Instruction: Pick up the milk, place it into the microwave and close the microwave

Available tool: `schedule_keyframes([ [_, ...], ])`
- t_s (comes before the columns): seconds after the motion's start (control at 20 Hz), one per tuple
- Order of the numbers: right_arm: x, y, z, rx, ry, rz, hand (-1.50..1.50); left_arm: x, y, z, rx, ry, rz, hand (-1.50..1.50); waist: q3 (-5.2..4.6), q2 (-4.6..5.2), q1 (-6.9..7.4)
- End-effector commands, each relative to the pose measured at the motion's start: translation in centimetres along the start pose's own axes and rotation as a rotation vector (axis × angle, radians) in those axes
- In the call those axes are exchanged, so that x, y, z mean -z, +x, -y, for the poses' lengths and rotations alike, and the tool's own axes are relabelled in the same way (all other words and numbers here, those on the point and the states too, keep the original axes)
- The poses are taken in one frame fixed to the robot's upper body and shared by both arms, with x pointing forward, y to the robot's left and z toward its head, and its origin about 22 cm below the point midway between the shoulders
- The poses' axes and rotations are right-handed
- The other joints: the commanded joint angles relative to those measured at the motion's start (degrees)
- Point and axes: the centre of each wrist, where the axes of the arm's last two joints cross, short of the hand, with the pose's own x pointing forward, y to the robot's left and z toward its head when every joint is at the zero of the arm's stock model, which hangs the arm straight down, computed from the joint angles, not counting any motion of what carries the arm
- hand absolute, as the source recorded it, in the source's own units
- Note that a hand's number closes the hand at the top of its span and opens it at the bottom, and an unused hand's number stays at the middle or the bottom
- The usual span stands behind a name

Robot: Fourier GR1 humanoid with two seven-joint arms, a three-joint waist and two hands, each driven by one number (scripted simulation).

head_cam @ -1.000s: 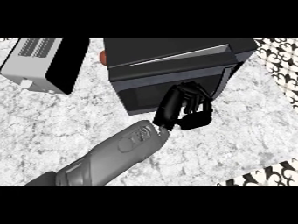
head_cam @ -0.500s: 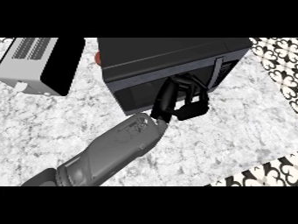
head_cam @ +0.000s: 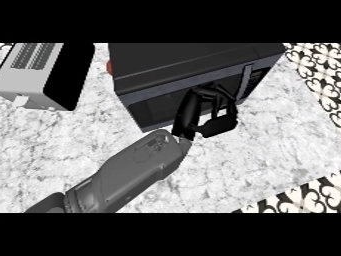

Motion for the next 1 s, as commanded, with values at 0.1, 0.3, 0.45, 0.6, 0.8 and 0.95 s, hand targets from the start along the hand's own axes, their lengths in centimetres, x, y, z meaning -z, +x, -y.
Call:
schedule_keyframes([
  [0.1,0.6,0.5,0.0,0.010,0.060,-0.006,-1.50,1.7,-0.2,-1.5,0.020,0.090,0.013,1.50,-0.04,0.95,-0.77],
  [0.3,0.9,0.8,-0.1,0.022,0.089,0.007,-1.50,1.6,-0.5,-1.7,0.021,0.117,0.016,1.50,-0.03,1.00,-1.15],
  [0.45,1.0,0.8,-0.3,0.030,0.089,0.002,-1.50,1.7,-0.5,-1.7,0.020,0.112,0.035,1.50,-0.05,1.41,-0.69],
  [0.6,1.2,1.0,-0.3,0.028,0.106,-0.001,-1.50,1.6,-0.6,-1.6,0.016,0.122,0.043,1.50,-0.03,1.19,-1.77],
  [0.8,1.5,1.2,-0.4,0.039,0.119,0.015,-1.50,1.7,-0.5,-1.6,0.011,0.135,0.053,1.50,-0.02,1.45,-1.80],
  [0.95,1.6,1.3,-0.3,0.042,0.122,0.018,-1.50,1.6,-0.7,-1.6,0.015,0.138,0.059,1.50,-0.01,1.59,-1.75],
])
